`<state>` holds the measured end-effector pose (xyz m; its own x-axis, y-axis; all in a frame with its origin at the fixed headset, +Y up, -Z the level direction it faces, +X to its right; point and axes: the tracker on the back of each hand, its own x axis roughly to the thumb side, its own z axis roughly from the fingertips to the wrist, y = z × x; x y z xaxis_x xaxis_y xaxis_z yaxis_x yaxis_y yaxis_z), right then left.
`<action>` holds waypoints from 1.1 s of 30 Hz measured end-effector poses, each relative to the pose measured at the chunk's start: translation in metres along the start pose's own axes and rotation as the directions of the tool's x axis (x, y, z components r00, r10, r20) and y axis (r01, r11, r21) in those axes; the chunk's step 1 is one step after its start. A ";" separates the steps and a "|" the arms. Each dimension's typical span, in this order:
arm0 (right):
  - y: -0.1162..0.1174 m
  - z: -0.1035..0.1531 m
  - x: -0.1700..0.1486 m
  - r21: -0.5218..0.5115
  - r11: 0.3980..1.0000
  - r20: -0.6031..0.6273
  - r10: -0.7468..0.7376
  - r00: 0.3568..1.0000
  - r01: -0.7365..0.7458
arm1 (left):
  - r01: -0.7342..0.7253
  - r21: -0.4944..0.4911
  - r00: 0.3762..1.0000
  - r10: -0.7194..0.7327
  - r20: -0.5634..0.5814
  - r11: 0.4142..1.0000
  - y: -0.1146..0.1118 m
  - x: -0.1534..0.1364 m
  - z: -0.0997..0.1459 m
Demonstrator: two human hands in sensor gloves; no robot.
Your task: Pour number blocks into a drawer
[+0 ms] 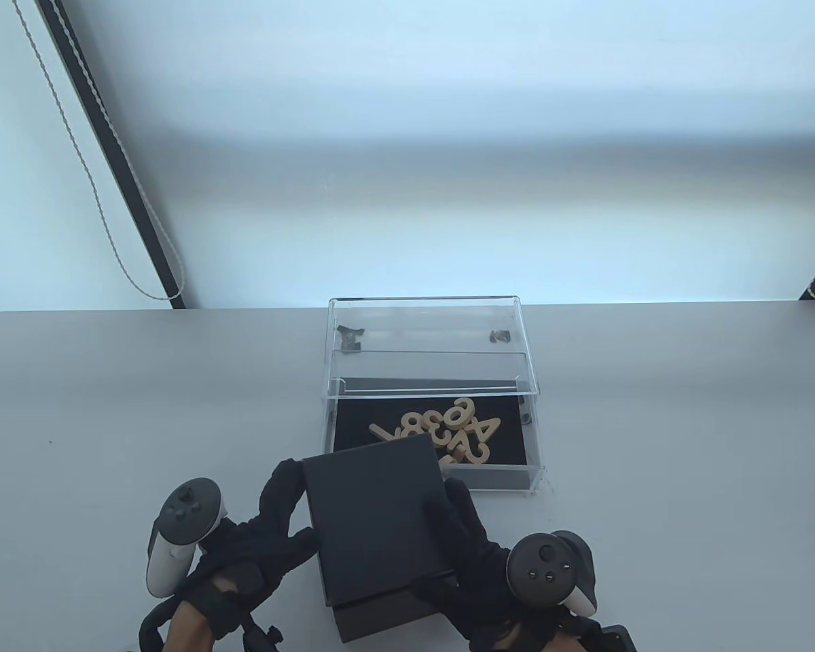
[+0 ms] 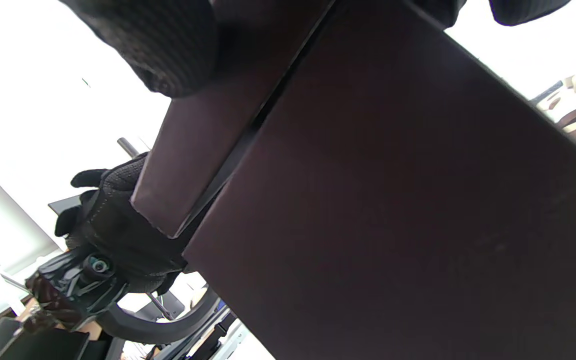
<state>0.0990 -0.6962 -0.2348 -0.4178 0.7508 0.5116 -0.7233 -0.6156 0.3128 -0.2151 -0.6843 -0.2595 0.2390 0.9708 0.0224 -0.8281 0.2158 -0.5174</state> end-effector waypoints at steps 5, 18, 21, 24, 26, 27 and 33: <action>-0.001 0.000 -0.002 0.004 1.000 -0.009 0.023 1.000 -0.023 | 0.029 -0.003 0.996 -0.029 -0.087 1.000 -0.002 -0.004 0.000; -0.002 -0.003 -0.005 0.011 0.999 -0.020 -0.045 0.999 0.045 | 0.064 -0.005 0.983 -0.064 -0.171 0.998 -0.005 -0.009 -0.002; 0.000 -0.003 -0.007 0.017 0.998 -0.027 -0.054 0.998 0.054 | 0.041 -0.022 0.980 -0.045 -0.191 0.999 -0.008 -0.014 -0.005; 0.002 -0.003 -0.009 0.027 0.998 -0.039 -0.054 0.998 0.055 | 0.039 -0.025 0.976 -0.043 -0.211 0.999 -0.008 -0.018 -0.007; 0.003 -0.004 -0.011 0.036 0.998 -0.048 -0.050 0.998 0.051 | 0.034 -0.026 0.974 -0.039 -0.224 0.999 -0.009 -0.021 -0.008; 0.004 -0.004 -0.011 0.041 0.998 -0.052 -0.047 0.998 0.049 | 0.034 -0.028 0.973 -0.039 -0.229 0.999 -0.009 -0.021 -0.009; 0.008 -0.004 -0.016 0.064 0.997 -0.073 -0.035 0.997 0.039 | 0.031 -0.041 0.964 -0.041 -0.264 0.999 -0.011 -0.028 -0.012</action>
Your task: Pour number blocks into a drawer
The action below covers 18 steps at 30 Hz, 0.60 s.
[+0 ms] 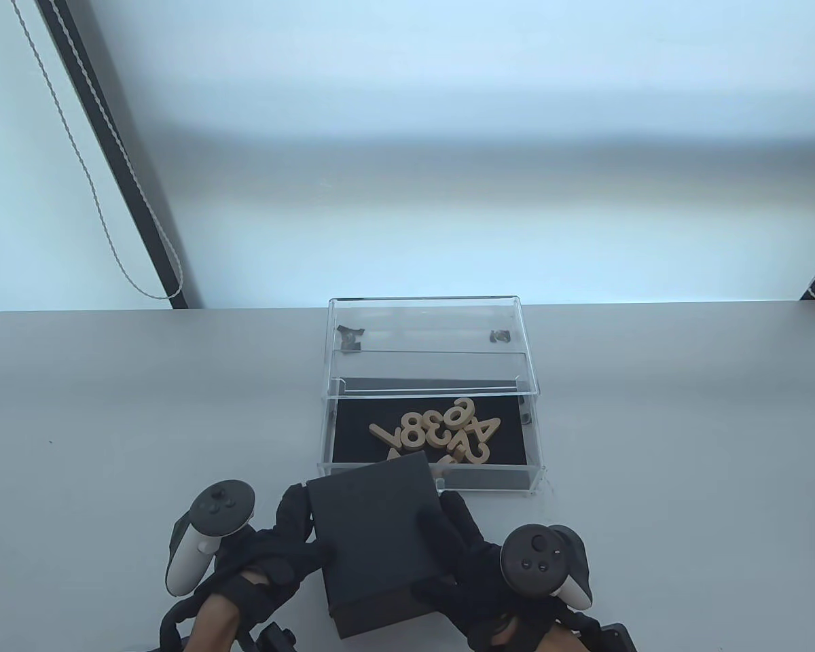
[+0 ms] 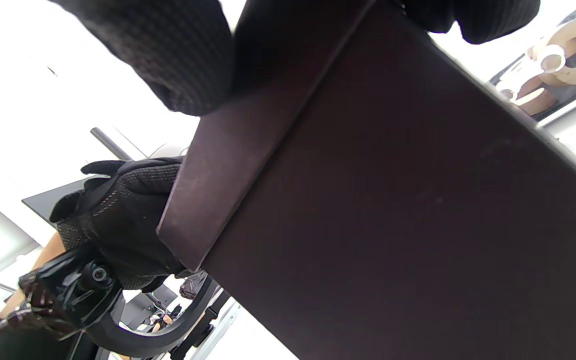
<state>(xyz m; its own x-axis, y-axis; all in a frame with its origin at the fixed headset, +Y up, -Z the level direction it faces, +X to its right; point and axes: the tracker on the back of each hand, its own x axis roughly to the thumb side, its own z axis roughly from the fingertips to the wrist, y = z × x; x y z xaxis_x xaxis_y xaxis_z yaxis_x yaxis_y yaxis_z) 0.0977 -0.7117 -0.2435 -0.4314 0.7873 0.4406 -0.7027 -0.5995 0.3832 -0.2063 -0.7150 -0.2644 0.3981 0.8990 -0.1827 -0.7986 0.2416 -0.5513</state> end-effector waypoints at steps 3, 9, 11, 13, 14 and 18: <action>0.001 0.000 -0.002 0.006 1.000 -0.010 -0.009 1.000 0.009 | 0.001 -0.002 1.000 -0.001 -0.008 1.000 0.000 -0.001 -0.001; 0.001 0.000 -0.001 0.025 1.000 -0.025 -0.009 1.000 0.010 | 0.015 -0.005 1.000 -0.015 -0.018 1.000 0.000 -0.001 -0.001; 0.001 -0.001 -0.001 0.026 1.000 -0.025 -0.009 1.000 0.010 | 0.017 0.002 1.000 -0.017 -0.022 1.000 0.000 -0.001 -0.001; 0.000 -0.001 -0.001 0.035 0.999 -0.034 -0.011 0.999 0.012 | 0.042 0.021 0.998 -0.041 -0.036 0.999 0.001 0.001 0.001; -0.001 -0.001 -0.001 0.041 0.999 -0.039 -0.011 0.999 0.013 | 0.062 0.034 0.997 -0.060 -0.044 0.998 0.001 0.002 0.002; -0.006 -0.001 -0.004 0.058 0.998 -0.062 -0.020 0.998 0.024 | 0.123 0.125 0.992 -0.122 -0.016 0.984 0.001 0.013 0.006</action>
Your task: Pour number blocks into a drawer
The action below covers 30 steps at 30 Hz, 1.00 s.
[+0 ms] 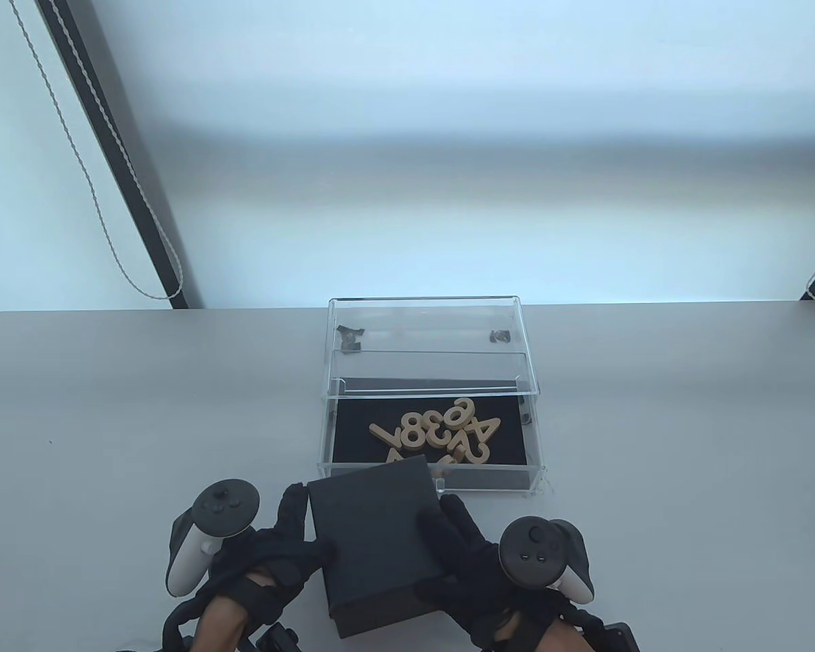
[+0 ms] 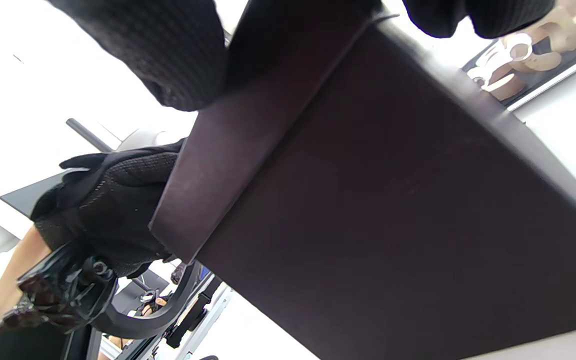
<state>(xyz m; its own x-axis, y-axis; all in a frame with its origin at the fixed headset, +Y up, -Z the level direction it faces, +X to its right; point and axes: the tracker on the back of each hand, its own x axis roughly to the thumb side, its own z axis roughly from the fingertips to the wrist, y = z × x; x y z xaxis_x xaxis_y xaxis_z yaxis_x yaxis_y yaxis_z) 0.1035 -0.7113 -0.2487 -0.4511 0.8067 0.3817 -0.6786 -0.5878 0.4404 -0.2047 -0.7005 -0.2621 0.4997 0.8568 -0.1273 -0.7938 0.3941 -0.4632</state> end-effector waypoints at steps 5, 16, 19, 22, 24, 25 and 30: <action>-0.009 0.000 -0.004 -0.021 0.999 -0.017 -0.026 1.000 0.025 | 0.038 0.115 0.990 -0.053 0.134 0.993 -0.005 0.024 0.007; -0.017 0.001 -0.009 -0.050 0.998 -0.037 -0.045 0.998 0.043 | 0.224 0.062 0.945 -0.233 0.229 0.972 -0.050 0.071 0.000; -0.018 0.002 -0.010 -0.054 0.998 -0.040 -0.046 0.998 0.044 | 0.280 0.019 0.937 -0.277 0.212 0.960 -0.063 0.075 -0.008; -0.020 0.003 -0.010 -0.060 0.997 -0.043 -0.044 0.998 0.041 | 0.359 -0.008 0.923 -0.354 0.151 0.933 -0.074 0.073 -0.014; -0.020 0.003 -0.010 -0.063 0.997 -0.044 -0.044 0.998 0.041 | 0.377 -0.011 0.919 -0.372 0.130 0.926 -0.077 0.072 -0.015; -0.020 0.003 -0.010 -0.063 0.997 -0.045 -0.043 0.998 0.040 | 0.387 -0.012 0.916 -0.383 0.123 0.922 -0.077 0.071 -0.015; -0.021 0.004 -0.011 -0.060 0.997 -0.056 -0.043 0.998 0.040 | 0.440 -0.029 0.897 -0.438 0.066 0.898 -0.079 0.068 -0.015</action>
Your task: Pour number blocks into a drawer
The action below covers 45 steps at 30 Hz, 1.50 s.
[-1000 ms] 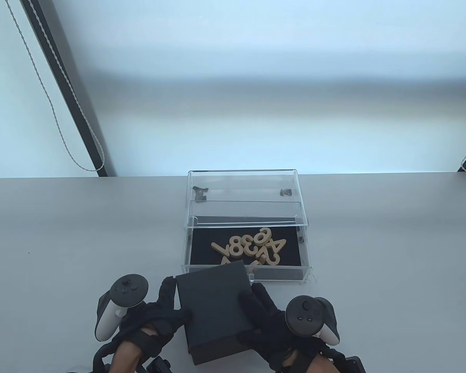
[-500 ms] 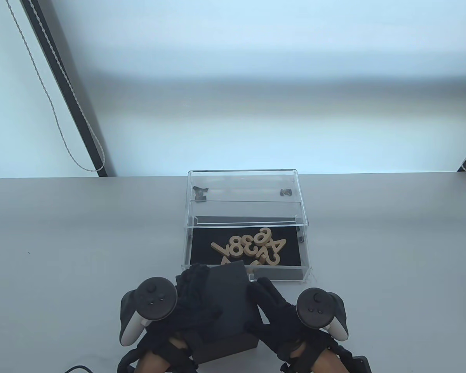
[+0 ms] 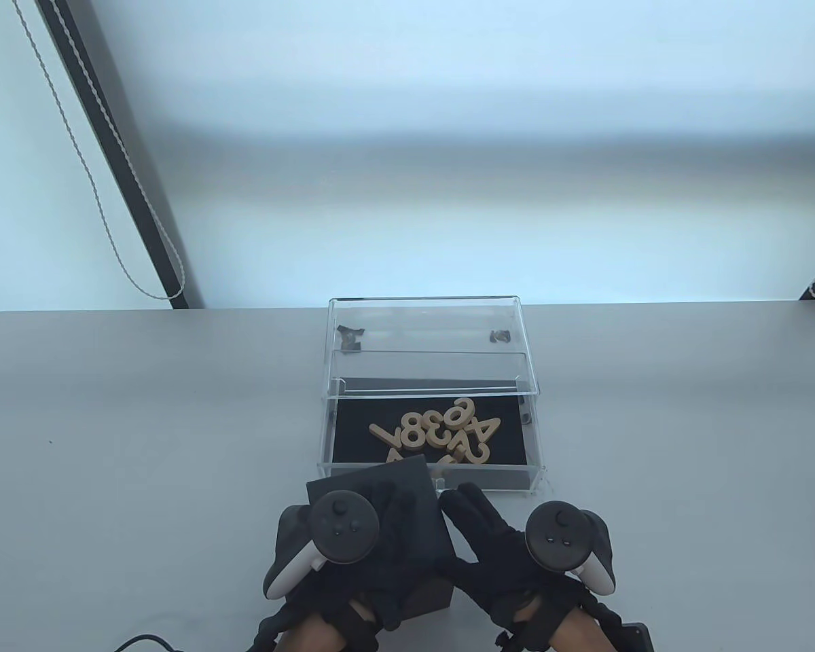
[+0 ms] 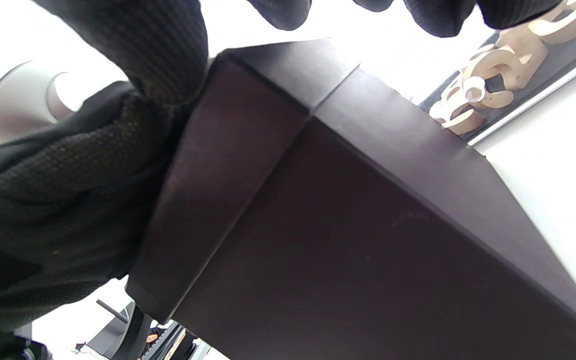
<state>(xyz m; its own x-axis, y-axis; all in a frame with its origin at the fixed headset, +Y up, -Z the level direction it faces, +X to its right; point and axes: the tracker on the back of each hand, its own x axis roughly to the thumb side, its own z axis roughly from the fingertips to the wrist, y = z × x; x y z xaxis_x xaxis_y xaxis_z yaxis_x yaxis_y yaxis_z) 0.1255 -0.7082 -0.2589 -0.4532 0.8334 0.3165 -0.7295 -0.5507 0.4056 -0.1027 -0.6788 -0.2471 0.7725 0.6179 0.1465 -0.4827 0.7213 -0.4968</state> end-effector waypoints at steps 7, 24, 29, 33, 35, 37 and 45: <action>-0.001 0.000 -0.002 0.003 1.000 -0.015 -0.001 1.000 0.001 | 0.044 0.020 0.996 -0.043 -0.081 0.999 0.008 -0.016 0.007; 0.001 0.000 -0.004 0.023 1.000 -0.045 -0.008 0.999 0.009 | 0.015 0.175 0.983 0.017 -0.182 0.985 0.049 -0.085 0.045; 0.001 0.000 -0.005 0.027 1.000 -0.052 -0.012 0.999 0.014 | 0.033 0.219 0.980 0.011 -0.199 0.975 0.061 -0.103 0.053; 0.002 -0.001 -0.006 0.035 0.999 -0.064 -0.019 0.998 0.021 | 0.095 0.227 0.979 -0.050 -0.197 0.969 0.070 -0.115 0.054; 0.002 -0.001 -0.006 0.036 0.999 -0.066 -0.021 0.998 0.024 | 0.105 0.241 0.980 -0.059 -0.191 0.965 0.074 -0.120 0.053; 0.002 -0.001 -0.006 0.035 0.999 -0.068 -0.026 0.997 0.028 | 0.102 0.259 0.981 -0.053 -0.189 0.960 0.078 -0.124 0.051; 0.001 -0.003 -0.008 0.038 0.998 -0.082 -0.038 0.996 0.041 | 0.119 0.314 0.977 -0.055 -0.204 0.942 0.099 -0.143 0.034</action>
<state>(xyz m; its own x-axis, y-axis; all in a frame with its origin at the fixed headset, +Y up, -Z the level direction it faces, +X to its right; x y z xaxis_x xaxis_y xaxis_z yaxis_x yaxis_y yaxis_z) 0.1271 -0.7155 -0.2633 -0.4653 0.8549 0.2295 -0.7278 -0.5171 0.4505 -0.2747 -0.6850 -0.2884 0.8659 0.5001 -0.0044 -0.4925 0.8511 -0.1817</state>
